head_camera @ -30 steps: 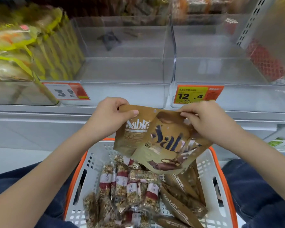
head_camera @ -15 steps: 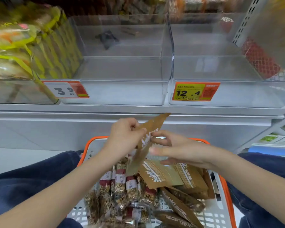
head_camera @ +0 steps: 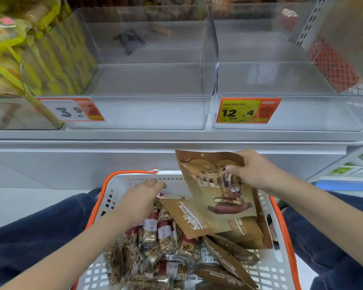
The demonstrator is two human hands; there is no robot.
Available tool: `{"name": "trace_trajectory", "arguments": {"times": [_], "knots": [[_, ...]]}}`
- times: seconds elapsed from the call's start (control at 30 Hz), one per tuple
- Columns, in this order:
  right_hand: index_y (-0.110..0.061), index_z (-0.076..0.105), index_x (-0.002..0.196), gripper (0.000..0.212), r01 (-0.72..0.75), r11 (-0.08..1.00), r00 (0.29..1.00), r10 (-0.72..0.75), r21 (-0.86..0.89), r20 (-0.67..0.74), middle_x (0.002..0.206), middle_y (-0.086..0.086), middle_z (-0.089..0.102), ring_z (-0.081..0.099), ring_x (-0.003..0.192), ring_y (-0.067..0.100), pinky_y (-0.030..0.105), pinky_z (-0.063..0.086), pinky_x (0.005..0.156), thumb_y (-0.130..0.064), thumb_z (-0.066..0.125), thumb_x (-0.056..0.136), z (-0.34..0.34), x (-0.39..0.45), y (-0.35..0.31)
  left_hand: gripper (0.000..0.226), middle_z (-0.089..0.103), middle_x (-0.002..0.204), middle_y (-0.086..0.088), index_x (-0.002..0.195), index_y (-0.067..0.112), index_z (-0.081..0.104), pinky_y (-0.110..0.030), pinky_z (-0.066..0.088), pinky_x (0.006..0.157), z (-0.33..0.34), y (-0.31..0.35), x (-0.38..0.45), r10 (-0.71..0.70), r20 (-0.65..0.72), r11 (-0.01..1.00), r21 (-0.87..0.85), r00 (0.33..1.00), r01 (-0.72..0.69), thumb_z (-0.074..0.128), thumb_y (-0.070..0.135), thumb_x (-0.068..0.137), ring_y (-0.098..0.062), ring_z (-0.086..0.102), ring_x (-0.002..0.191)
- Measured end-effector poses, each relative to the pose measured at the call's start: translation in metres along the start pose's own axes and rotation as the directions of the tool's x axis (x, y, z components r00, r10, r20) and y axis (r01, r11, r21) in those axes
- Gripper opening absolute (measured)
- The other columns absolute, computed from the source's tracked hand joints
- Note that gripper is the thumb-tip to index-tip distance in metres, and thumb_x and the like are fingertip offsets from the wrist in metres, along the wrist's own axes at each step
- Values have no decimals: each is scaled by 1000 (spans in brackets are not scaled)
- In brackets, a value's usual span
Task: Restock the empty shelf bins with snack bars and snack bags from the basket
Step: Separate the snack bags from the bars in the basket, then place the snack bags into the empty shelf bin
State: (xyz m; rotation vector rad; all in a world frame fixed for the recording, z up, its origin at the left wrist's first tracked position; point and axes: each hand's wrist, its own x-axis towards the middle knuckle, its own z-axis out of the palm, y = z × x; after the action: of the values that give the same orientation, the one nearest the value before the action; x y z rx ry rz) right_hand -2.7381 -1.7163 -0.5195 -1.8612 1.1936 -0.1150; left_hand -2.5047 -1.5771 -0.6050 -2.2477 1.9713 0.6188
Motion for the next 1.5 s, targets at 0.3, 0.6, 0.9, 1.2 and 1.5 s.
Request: {"name": "trace_trajectory", "arguments": {"times": [0.3,0.6,0.9,1.2,1.5], "knots": [[-11,67,90,15,44,979,999,-40,-201,23,74,7,66,60,66,21,25,45,59,-13,54,95,-7,-10,37,40,71,100,-2,92,20,68,-35,48,96,71,25,32,405,49,872,279,913,-402,81,4,58,-22,65,100],[-19,71,91,15,168,959,951,-219,227,218,84,-8,72,65,75,1,18,53,71,-19,56,93,7,-15,7,29,66,113,-5,76,18,66,-37,43,92,-60,68,0,346,-644,918,81,682,-389,52,40,89,-26,58,109],[-29,73,86,36,209,882,956,-275,421,101,82,-7,72,64,81,0,25,49,78,-60,55,82,3,-39,-58,29,70,75,7,79,16,72,-27,44,62,-131,52,-34,94,-730,914,-206,677,-349,58,41,81,-9,58,72],[-21,61,69,26,760,629,481,-712,-162,-511,51,-13,49,47,45,1,11,36,47,-10,58,92,-35,-19,-196,73,25,151,-13,145,5,21,-51,22,113,-191,-3,-54,-80,-972,959,-135,221,-247,58,35,89,-29,24,138],[-10,73,104,35,793,236,229,-970,-561,-85,103,5,71,60,100,14,19,41,94,0,63,72,-7,74,-237,71,22,154,-16,147,12,22,-46,12,117,-171,-56,-34,-362,-559,932,-196,746,305,46,45,89,-35,9,145]]}}
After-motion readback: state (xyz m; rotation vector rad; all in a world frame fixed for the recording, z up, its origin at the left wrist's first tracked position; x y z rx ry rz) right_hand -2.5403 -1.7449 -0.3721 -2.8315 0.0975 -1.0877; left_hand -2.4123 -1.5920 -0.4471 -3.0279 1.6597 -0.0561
